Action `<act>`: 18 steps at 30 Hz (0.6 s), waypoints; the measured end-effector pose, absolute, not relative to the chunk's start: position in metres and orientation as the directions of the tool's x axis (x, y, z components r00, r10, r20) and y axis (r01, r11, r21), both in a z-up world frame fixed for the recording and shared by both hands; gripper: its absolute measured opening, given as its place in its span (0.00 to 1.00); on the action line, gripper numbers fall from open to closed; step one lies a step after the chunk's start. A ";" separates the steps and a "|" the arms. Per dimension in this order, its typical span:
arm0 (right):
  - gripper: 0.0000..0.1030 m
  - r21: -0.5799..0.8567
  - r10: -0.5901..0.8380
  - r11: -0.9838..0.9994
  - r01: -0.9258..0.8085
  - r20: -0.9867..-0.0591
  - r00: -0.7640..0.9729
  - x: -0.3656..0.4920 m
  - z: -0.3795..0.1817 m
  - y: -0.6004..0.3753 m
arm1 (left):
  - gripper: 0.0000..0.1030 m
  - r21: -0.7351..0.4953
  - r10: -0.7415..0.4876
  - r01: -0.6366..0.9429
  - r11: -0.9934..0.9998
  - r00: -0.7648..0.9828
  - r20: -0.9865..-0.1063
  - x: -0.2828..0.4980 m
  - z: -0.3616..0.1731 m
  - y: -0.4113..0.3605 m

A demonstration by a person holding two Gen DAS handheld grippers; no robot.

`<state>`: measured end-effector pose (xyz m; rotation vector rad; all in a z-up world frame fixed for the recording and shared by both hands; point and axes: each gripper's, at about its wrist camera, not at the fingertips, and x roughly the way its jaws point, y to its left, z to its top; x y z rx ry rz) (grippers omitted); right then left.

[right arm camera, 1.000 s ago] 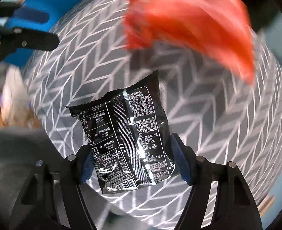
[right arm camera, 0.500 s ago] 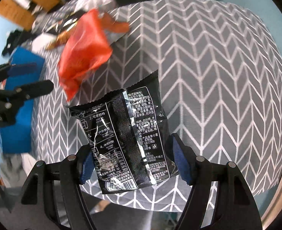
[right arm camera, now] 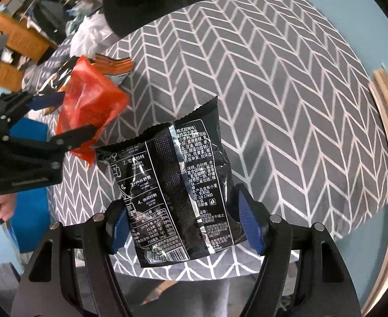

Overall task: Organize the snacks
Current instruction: 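Grasp the red-orange candy bag with the left tool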

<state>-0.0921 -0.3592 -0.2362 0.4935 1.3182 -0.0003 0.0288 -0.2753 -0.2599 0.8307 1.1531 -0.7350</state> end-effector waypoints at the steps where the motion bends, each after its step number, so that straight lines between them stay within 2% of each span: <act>1: 0.69 0.345 0.273 0.895 0.282 -0.925 0.266 -0.094 -0.235 -0.361 | 0.79 0.178 -0.077 0.847 0.501 0.248 -0.966 0.029 -0.262 -0.277; 5: 0.69 0.341 0.265 0.890 0.302 -0.927 0.266 -0.100 -0.232 -0.360 | 0.78 0.179 -0.080 0.839 0.514 0.255 -0.964 0.034 -0.269 -0.279; 7: 0.69 0.341 0.262 0.888 0.309 -0.927 0.268 -0.102 -0.229 -0.361 | 0.69 0.166 -0.094 0.834 0.526 0.251 -0.964 0.034 -0.268 -0.277; 8: 0.69 0.340 0.261 0.888 0.311 -0.927 0.268 -0.103 -0.228 -0.359 | 0.56 0.143 -0.106 0.832 0.537 0.234 -0.966 0.036 -0.268 -0.275; 13: 0.69 0.344 0.265 0.888 0.305 -0.925 0.273 -0.101 -0.226 -0.352 | 0.42 0.070 -0.139 0.793 0.606 0.193 -0.971 0.040 -0.262 -0.263; 15: 0.69 0.345 0.268 0.891 0.294 -0.924 0.272 -0.097 -0.227 -0.350 | 0.32 0.043 -0.146 0.771 0.636 0.174 -0.974 0.042 -0.260 -0.257; 18: 0.69 0.347 0.273 0.895 0.279 -0.923 0.272 -0.093 -0.227 -0.348 | 0.29 0.001 -0.160 0.734 0.680 0.149 -0.976 0.041 -0.255 -0.247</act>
